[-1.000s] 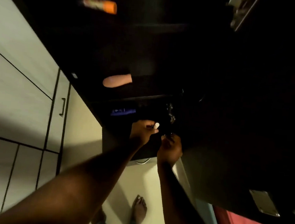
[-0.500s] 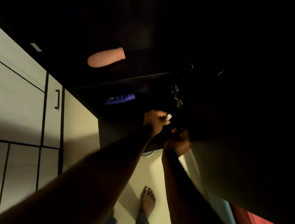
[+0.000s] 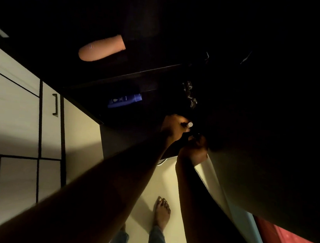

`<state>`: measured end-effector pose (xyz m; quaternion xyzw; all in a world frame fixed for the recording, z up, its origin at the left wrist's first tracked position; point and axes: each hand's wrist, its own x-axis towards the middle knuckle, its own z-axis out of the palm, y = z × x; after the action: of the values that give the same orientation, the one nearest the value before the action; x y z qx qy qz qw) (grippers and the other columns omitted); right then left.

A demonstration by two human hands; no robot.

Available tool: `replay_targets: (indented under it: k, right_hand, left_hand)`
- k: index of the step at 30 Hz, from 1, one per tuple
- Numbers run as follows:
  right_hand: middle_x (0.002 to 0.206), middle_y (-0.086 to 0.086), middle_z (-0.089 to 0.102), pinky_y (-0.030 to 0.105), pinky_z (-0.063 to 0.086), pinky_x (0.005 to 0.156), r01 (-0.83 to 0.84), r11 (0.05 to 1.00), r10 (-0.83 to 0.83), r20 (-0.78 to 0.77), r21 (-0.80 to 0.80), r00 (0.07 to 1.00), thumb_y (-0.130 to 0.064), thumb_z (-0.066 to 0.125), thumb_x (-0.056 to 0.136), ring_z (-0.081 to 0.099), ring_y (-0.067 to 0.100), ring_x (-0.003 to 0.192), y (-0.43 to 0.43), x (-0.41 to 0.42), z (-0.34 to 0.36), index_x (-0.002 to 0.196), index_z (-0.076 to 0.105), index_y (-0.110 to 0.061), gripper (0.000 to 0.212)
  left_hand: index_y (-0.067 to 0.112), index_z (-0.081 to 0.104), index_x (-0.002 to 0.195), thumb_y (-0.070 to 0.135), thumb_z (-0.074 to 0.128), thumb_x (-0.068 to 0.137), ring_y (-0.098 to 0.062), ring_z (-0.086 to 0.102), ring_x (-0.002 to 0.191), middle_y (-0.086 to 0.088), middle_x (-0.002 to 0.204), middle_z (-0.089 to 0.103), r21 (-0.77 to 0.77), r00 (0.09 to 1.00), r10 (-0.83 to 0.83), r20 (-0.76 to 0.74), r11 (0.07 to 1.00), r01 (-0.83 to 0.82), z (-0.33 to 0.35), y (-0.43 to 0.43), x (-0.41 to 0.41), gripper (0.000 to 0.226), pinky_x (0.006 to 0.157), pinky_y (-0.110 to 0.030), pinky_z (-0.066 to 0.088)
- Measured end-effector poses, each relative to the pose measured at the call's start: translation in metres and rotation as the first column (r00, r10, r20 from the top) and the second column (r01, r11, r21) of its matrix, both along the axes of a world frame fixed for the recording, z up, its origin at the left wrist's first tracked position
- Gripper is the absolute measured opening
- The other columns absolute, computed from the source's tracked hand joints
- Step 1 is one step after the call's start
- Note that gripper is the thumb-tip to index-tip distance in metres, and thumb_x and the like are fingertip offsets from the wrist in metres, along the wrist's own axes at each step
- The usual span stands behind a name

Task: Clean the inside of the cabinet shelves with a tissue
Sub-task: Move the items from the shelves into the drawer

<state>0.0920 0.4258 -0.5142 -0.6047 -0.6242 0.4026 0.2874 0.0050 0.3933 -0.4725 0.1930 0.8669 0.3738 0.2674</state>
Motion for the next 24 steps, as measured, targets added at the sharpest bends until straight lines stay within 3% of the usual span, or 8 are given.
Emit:
replay_targets:
  k: [6,10,15,19,22,24]
  right_hand:
    - [0.097,-0.005,0.073,0.021,0.052,0.074,0.012,1.0,-0.014,-0.059,-0.029,0.998,-0.013,0.069,0.088,0.069,0.016,0.09,-0.003,-0.003,0.001,0.111,0.072,-0.015,0.023]
    - [0.1,-0.004,0.073,0.031,0.058,0.08,0.059,0.995,-0.067,-0.096,-0.082,0.993,-0.018,0.071,0.086,0.069,0.016,0.092,-0.005,-0.006,-0.002,0.113,0.071,-0.018,0.027]
    - [0.09,-0.025,0.066,0.024,0.056,0.086,0.078,0.984,-0.103,-0.147,-0.162,0.984,-0.013,0.066,0.093,0.064,-0.008,0.087,-0.006,-0.001,-0.003,0.104,0.07,-0.027,0.018]
    - [0.109,-0.002,0.069,0.036,0.055,0.093,-0.039,0.979,0.018,-0.106,-0.201,0.994,-0.004,0.065,0.091,0.066,0.016,0.104,-0.003,0.01,-0.003,0.116,0.067,-0.017,0.028]
    - [0.102,-0.004,0.07,0.025,0.058,0.08,0.024,0.995,-0.039,-0.151,-0.102,0.988,-0.011,0.069,0.09,0.068,0.015,0.095,-0.01,0.014,0.014,0.106,0.069,-0.017,0.017]
    - [0.097,0.002,0.069,0.026,0.055,0.073,-0.041,0.999,0.042,-0.097,0.012,0.994,-0.009,0.073,0.083,0.066,0.02,0.09,-0.017,0.019,0.028,0.101,0.067,-0.01,0.019]
  left_hand:
    - [0.013,0.074,0.11,0.022,0.077,0.085,-0.02,0.066,0.105,-0.007,0.107,0.074,-0.013,1.0,-0.029,-0.006,0.999,0.029,-0.003,0.005,-0.002,0.027,0.09,-0.028,0.052]
    - [0.013,0.073,0.113,0.017,0.076,0.085,-0.014,0.065,0.105,-0.005,0.108,0.074,-0.039,0.999,-0.04,0.034,0.998,0.042,-0.003,0.003,-0.006,0.029,0.089,-0.021,0.047]
    - [0.01,0.068,0.121,0.01,0.081,0.078,-0.022,0.066,0.113,-0.007,0.115,0.072,-0.045,0.995,-0.046,0.087,0.998,0.05,-0.003,0.004,-0.009,0.044,0.101,-0.036,0.051]
    - [0.008,0.063,0.126,0.008,0.079,0.081,-0.023,0.064,0.115,-0.009,0.119,0.07,-0.065,0.994,-0.068,0.091,0.995,0.074,0.0,0.002,-0.008,0.048,0.102,-0.033,0.048]
    - [0.006,0.058,0.133,0.009,0.075,0.084,-0.025,0.061,0.12,-0.011,0.126,0.066,-0.121,0.992,-0.105,0.076,0.986,0.114,0.01,-0.008,-0.007,0.052,0.1,-0.026,0.043]
    - [0.007,0.056,0.135,0.01,0.074,0.085,-0.026,0.06,0.121,-0.012,0.128,0.065,-0.136,0.993,-0.103,0.051,0.985,0.109,0.019,-0.018,-0.004,0.053,0.102,-0.029,0.042]
